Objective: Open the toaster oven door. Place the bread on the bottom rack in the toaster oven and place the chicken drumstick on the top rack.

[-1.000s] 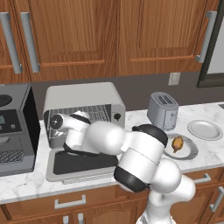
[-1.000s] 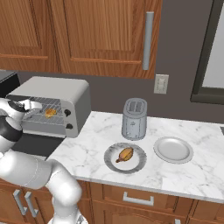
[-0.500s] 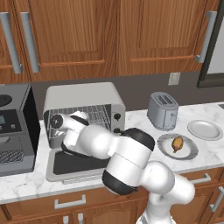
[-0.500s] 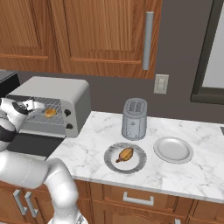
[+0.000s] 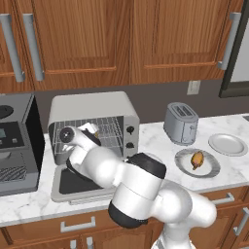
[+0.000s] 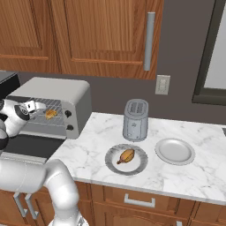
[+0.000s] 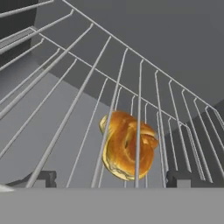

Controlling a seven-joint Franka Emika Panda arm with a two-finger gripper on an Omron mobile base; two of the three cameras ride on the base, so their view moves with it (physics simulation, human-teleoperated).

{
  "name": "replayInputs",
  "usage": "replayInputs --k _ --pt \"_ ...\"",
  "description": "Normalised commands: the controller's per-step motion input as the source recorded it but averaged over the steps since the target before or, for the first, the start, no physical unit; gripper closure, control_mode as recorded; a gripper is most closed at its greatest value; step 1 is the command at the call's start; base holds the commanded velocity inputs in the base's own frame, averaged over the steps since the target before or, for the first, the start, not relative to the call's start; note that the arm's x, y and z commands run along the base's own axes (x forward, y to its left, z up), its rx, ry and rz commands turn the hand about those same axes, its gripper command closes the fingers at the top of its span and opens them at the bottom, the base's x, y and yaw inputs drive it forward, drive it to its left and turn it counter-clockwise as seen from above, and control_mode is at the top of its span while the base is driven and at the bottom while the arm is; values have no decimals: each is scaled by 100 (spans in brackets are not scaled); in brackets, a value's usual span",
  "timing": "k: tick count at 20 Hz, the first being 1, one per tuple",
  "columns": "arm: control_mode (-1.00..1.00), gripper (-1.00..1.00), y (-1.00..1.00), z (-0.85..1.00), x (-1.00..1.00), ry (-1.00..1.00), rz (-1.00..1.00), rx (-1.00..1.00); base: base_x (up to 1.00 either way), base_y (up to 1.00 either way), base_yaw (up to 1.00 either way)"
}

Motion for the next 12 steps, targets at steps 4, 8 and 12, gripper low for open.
replayInputs --k 4,8,12 --pt "-100 100 7 -29 0 8 0 0 0 0 0" --pt "-100 100 2 -25 0 4 -1 0 0 0 0" --pt "-100 100 9 -26 -9 6 -3 0 0 0 0"
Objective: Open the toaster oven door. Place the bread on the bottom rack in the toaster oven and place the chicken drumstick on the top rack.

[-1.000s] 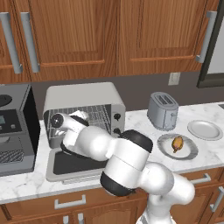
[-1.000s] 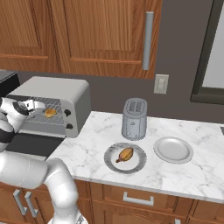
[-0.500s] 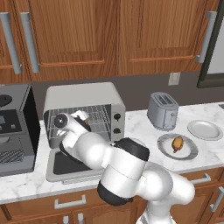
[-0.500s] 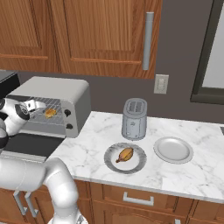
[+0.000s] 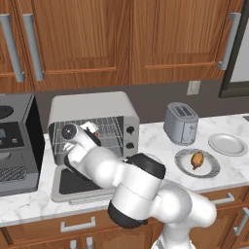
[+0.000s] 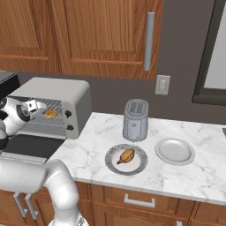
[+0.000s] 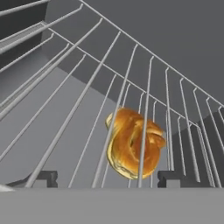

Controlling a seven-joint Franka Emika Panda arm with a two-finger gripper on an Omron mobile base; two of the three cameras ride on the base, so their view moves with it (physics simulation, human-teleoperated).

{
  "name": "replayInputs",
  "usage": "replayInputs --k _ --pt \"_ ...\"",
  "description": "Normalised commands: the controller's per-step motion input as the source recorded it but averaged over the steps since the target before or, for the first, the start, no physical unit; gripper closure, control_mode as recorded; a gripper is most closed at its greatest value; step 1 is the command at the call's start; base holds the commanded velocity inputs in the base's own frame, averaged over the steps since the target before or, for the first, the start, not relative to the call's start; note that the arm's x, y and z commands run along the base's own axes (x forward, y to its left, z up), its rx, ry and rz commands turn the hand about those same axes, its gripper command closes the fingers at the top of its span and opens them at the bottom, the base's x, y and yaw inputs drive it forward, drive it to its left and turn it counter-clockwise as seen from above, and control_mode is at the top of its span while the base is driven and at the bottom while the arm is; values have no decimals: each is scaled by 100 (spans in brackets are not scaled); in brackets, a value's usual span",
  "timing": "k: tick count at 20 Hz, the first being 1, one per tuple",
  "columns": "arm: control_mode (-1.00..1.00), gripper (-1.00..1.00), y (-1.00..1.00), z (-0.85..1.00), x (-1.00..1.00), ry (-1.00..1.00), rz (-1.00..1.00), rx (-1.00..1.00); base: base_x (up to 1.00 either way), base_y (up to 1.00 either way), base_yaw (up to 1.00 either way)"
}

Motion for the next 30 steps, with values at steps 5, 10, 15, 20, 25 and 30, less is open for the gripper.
replayInputs --k 5,10,15,20,25,30 --pt "-100 100 17 -39 -32 11 -6 0 0 0 0" --pt "-100 100 21 -47 -40 13 -9 0 0 0 0" --pt "-100 100 15 -55 -50 12 -10 0 0 0 0" --pt "-100 100 13 -63 -63 9 -9 -2 0 0 0" --pt "-100 100 9 -66 -72 3 -9 -1 0 0 0" --pt "-100 100 9 -63 -82 1 -10 0 0 0 0"
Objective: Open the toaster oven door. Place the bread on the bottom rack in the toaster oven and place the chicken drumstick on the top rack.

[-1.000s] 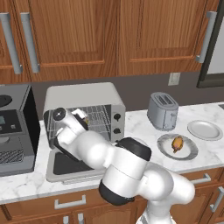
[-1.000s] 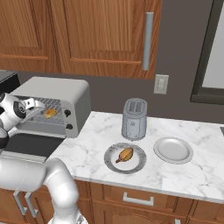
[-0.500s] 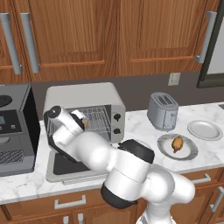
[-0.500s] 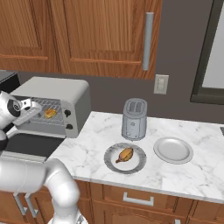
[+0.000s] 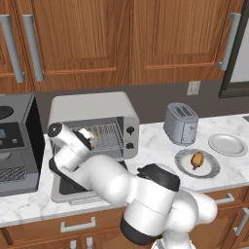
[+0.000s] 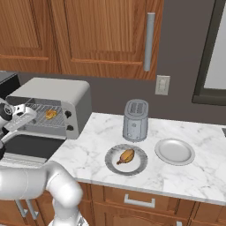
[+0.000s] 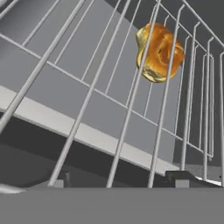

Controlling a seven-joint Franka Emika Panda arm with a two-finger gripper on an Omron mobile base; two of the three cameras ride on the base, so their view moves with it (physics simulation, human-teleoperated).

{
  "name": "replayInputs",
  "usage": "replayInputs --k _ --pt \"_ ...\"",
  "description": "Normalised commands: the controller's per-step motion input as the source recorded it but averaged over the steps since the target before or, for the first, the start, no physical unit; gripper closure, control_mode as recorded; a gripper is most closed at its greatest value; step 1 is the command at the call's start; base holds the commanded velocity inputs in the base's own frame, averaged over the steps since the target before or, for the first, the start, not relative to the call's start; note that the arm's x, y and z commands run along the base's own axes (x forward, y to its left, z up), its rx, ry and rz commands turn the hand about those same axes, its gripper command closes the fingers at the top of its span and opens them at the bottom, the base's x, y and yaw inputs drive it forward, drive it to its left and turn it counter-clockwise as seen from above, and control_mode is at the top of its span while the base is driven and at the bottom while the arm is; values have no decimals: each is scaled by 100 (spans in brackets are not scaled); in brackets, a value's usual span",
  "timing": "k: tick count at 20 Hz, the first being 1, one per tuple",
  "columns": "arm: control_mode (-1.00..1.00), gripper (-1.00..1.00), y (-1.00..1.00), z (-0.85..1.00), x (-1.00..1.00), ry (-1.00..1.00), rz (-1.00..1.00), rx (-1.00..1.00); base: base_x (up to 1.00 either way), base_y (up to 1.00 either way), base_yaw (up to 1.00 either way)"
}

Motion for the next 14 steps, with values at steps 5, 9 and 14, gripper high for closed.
replayInputs --k 5,9,14 --pt "-100 100 10 -58 -78 6 -11 0 0 0 0" --pt "-100 100 9 -57 -77 7 -12 0 0 0 0" --pt "-100 100 9 -58 -73 7 -13 0 0 0 0"
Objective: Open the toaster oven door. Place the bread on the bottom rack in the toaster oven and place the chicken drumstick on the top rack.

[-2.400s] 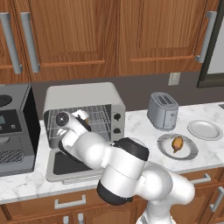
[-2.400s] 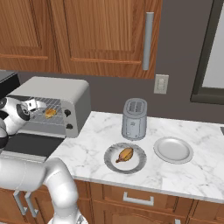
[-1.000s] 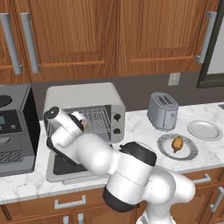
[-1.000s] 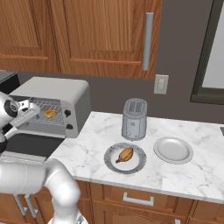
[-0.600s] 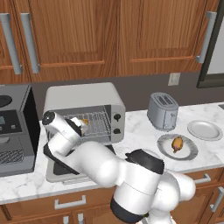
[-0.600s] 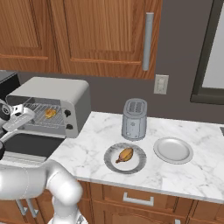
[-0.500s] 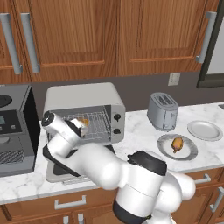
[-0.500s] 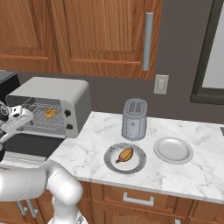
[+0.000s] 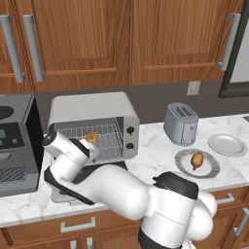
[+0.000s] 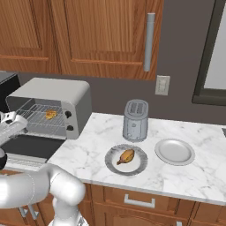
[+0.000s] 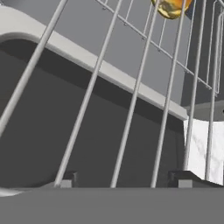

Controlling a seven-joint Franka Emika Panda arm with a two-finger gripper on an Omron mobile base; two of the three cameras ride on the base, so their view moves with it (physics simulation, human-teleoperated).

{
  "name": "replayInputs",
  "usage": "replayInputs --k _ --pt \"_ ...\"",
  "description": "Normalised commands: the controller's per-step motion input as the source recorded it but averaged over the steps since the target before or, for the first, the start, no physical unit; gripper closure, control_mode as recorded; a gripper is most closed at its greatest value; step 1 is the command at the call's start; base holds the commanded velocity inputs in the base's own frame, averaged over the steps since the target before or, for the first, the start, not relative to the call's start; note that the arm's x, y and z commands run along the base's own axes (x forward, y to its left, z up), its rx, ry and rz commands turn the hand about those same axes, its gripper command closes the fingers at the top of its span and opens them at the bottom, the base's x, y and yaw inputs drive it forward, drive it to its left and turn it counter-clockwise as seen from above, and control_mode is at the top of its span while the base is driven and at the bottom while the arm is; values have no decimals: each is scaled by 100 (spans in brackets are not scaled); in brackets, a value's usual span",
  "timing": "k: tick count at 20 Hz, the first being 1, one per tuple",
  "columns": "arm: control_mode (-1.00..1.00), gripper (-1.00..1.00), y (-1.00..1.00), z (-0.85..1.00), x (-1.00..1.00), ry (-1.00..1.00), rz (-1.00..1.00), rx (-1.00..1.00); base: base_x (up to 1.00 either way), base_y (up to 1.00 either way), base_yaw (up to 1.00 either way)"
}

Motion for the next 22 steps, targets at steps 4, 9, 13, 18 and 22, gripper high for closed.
replayInputs --k 4,9,13,18,22 --pt "-100 100 9 -56 -72 4 -13 0 0 0 0" --pt "-100 100 9 -52 -68 4 -13 0 0 0 0" --pt "-100 100 8 -49 -66 3 -13 0 0 0 0" --pt "-100 100 1 -28 -45 1 -13 0 0 0 0" --pt "-100 100 -24 49 -49 2 -13 3 0 0 0"
